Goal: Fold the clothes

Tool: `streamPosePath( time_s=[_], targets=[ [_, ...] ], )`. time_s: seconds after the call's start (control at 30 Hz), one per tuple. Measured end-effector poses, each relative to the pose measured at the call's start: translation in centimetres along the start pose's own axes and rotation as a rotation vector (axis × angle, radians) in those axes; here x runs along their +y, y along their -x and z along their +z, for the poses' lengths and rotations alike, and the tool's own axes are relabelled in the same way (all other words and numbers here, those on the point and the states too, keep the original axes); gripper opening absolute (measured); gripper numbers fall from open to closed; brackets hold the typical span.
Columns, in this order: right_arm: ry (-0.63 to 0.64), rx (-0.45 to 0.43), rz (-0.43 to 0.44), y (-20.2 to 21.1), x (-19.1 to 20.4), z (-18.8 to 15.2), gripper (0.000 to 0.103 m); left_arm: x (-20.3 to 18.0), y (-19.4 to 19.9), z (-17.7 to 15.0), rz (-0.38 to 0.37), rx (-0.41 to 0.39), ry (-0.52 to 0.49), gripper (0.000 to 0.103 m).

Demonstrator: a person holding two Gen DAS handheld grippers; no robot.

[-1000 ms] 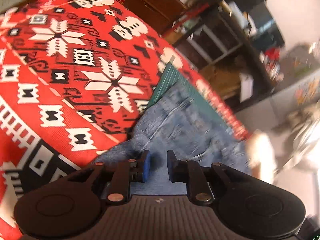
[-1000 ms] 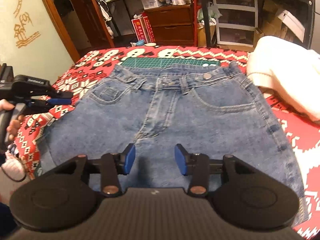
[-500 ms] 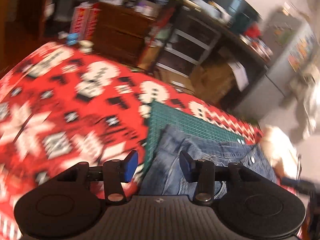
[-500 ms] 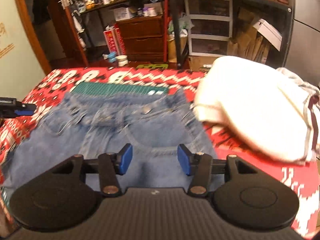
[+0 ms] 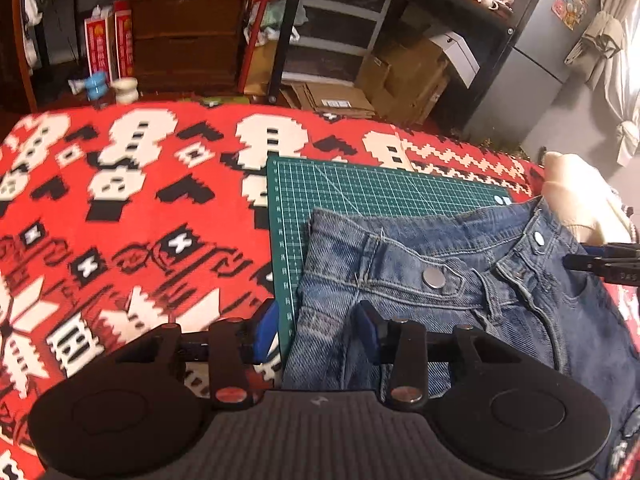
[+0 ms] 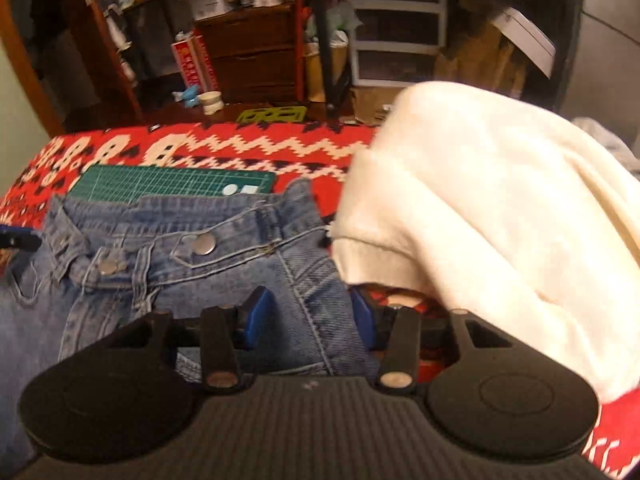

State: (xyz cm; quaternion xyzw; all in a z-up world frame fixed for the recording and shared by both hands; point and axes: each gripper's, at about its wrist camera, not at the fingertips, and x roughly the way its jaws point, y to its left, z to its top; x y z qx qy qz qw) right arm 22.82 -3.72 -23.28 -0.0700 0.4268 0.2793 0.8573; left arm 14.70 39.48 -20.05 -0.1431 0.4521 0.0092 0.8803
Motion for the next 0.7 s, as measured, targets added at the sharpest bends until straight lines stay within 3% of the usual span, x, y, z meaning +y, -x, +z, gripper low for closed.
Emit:
streamPosePath(
  time_s=[0.07,0.17,0.2,0.3,0.37,0.47,0.57,0.7],
  targets=[
    [0.031,0.001,0.006,-0.1,0.5,0.0,0.025,0.3,0.3,0.0,-0.006,0.027,0.014,0.038],
    [0.077,0.003,0.015,-0.1,1.2,-0.1,0.012,0.1,1.0,-0.3,-0.013,0.044,-0.007,0.022],
    [0.084,0.0,0.019,0.0,1.4,-0.2,0.011,0.0,1.2,-0.5,-0.032,0.051,-0.009,0.014],
    [0.096,-0.015,0.025,0.5,2.0,-0.2,0.007,-1.0,1.6,-1.1,-0.011,0.051,-0.065,0.012],
    [0.099,-0.022,0.024,0.7,2.4,0.1,0.006,-1.1,1.2,-1.4,0.004,0.056,-0.051,0.012],
    [0.104,-0.033,0.022,0.9,3.1,0.5,0.006,-2.1,0.9,-1.2,0.054,0.054,-0.113,0.011],
    [0.109,-0.043,0.02,1.1,3.7,0.9,0.005,-3.6,1.2,-1.3,0.132,0.04,-0.237,0.009],
    [0.116,-0.057,0.017,1.4,4.6,1.4,0.005,-2.1,1.7,-1.0,0.166,0.023,-0.209,0.009]
  ],
)
